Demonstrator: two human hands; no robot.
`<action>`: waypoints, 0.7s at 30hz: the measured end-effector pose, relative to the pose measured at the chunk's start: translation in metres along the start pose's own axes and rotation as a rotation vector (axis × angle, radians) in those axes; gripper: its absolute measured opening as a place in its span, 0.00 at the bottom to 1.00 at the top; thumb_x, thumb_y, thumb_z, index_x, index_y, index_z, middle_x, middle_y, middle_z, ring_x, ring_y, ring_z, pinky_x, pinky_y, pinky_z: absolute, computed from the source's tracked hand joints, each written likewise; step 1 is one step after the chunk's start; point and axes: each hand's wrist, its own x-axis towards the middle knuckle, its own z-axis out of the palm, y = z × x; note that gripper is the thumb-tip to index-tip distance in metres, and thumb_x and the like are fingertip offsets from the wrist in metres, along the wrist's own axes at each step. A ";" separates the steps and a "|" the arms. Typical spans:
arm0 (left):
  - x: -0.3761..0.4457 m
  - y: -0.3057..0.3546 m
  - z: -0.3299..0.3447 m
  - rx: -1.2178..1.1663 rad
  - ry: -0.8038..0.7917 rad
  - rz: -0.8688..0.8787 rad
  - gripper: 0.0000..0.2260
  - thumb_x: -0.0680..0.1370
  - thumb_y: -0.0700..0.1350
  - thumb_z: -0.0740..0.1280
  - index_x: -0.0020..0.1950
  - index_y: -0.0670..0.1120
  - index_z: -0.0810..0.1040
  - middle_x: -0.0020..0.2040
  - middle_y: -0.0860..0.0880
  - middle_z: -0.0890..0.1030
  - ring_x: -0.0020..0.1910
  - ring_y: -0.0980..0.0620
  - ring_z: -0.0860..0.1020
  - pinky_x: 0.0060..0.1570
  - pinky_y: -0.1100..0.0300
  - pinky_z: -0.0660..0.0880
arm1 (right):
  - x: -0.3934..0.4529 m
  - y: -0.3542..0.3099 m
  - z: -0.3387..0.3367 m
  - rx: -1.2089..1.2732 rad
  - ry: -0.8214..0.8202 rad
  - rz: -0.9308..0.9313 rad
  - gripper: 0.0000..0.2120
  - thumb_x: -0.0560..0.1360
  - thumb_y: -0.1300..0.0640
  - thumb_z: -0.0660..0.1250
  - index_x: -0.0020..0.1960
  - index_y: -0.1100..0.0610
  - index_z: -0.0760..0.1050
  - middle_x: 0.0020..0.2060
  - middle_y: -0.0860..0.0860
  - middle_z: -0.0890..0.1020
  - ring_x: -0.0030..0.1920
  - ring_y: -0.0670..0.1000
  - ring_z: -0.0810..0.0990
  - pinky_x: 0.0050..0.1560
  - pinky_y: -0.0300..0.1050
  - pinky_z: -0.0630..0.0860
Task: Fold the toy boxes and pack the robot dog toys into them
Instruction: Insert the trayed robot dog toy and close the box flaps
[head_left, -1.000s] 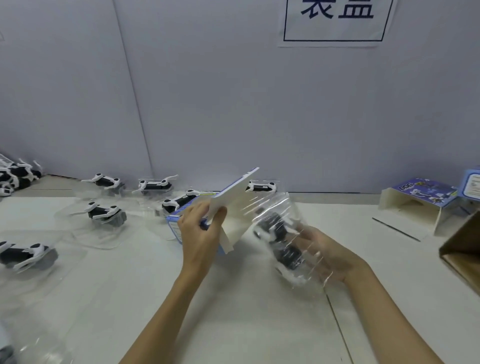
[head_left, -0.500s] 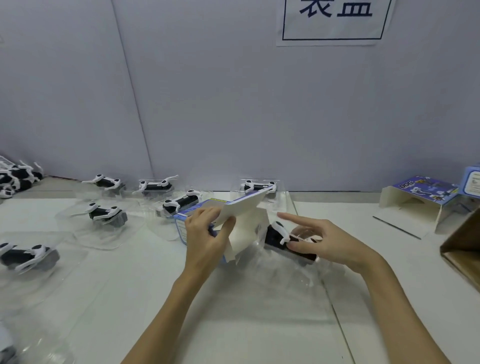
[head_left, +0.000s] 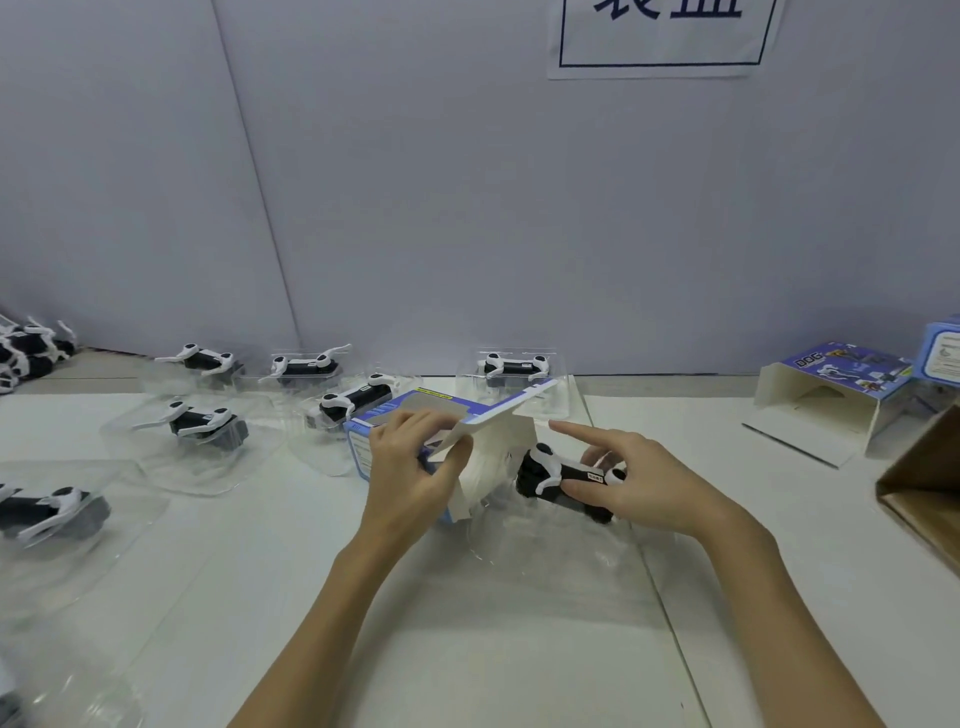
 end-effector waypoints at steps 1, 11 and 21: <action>-0.001 -0.002 -0.001 0.021 -0.027 0.009 0.11 0.76 0.56 0.64 0.47 0.51 0.82 0.46 0.66 0.80 0.52 0.63 0.72 0.58 0.46 0.64 | 0.001 0.002 0.001 -0.020 -0.003 0.005 0.29 0.76 0.42 0.74 0.70 0.22 0.67 0.54 0.39 0.77 0.55 0.40 0.78 0.53 0.37 0.73; -0.009 -0.004 0.005 0.190 -0.335 0.150 0.13 0.74 0.57 0.64 0.56 0.57 0.81 0.58 0.64 0.81 0.62 0.58 0.73 0.63 0.52 0.64 | 0.006 0.010 0.003 -0.133 0.244 0.172 0.06 0.79 0.48 0.70 0.55 0.42 0.83 0.47 0.40 0.83 0.48 0.44 0.82 0.49 0.47 0.79; -0.005 -0.003 -0.003 0.196 -0.546 0.101 0.27 0.72 0.57 0.57 0.70 0.61 0.76 0.70 0.68 0.72 0.72 0.61 0.64 0.69 0.64 0.54 | 0.008 0.005 0.014 -0.024 0.408 0.310 0.01 0.79 0.51 0.71 0.49 0.47 0.82 0.44 0.43 0.84 0.45 0.49 0.82 0.36 0.39 0.70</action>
